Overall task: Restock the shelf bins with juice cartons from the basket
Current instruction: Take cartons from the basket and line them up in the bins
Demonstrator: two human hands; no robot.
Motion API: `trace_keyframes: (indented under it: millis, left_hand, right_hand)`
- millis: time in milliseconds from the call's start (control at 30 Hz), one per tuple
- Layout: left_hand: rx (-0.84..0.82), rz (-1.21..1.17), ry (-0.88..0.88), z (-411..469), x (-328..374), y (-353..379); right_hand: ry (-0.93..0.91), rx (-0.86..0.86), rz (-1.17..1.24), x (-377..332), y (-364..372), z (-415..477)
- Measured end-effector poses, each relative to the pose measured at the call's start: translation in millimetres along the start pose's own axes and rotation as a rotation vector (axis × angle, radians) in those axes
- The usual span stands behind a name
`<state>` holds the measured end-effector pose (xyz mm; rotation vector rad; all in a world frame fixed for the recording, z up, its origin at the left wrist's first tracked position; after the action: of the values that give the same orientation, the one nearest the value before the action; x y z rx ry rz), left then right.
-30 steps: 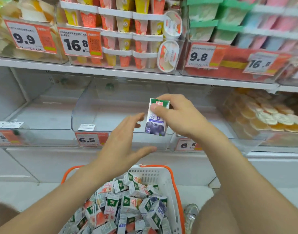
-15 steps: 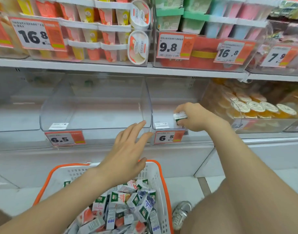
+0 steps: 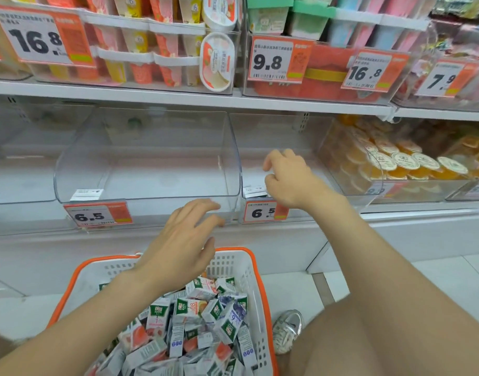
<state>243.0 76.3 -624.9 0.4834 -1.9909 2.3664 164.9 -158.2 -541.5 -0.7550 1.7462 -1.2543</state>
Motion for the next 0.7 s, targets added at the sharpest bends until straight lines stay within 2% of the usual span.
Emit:
trace_keyframes:
  millis: [67, 100, 167, 233, 300, 433, 600, 700]
  left_hand:
    - [0.031, 0.012, -0.035, -6.6, -3.0, 6.8]
    - [0.0, 0.015, -0.06, -9.3, -5.3, 13.5]
    - [-0.15, 0.019, -0.109, -14.9, -7.6, 28.6]
    - [-0.359, -0.011, -0.159, -21.2, -10.8, 46.5]
    - [-0.528, -0.051, -0.208, -30.6, -14.7, 69.1]
    - [-0.67, -0.054, -0.238, -52.1, -25.5, 113.7]
    - [-0.75, 0.083, -0.292, -71.5, -43.3, 148.1]
    - [-0.789, 0.057, -0.334, -83.7, -62.6, 167.5]
  right_hand:
    - [-0.106, 0.177, 0.171, -31.5, 2.4, -24.8]
    - [-0.126, 0.155, 0.27, -45.5, 8.5, -36.2]
    - [-0.135, -0.08, 0.327, -67.9, 34.4, -55.3]
    - [-0.171, -0.367, 0.203, -82.0, 68.8, -67.9]
    - [-0.223, -0.525, 0.04, -89.3, 99.3, -72.0]
    - [-0.211, -0.769, -0.246, -81.9, 157.5, -67.2]
    - [-0.126, -0.884, -0.387, -57.5, 215.8, -50.4]
    - [-0.083, -0.907, -0.376, -44.5, 245.7, -39.3]
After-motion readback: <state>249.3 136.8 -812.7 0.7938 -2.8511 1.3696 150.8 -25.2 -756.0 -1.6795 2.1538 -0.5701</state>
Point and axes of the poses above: each hand's wrist, its own z-axis towards the middle knuckle, its own y-axis out of the palm, x = y × z, the point moved 3 cm from there along z, towards the middle knuckle, and after that the axes turned 13 degrees about -x, right-handed, at the moved point
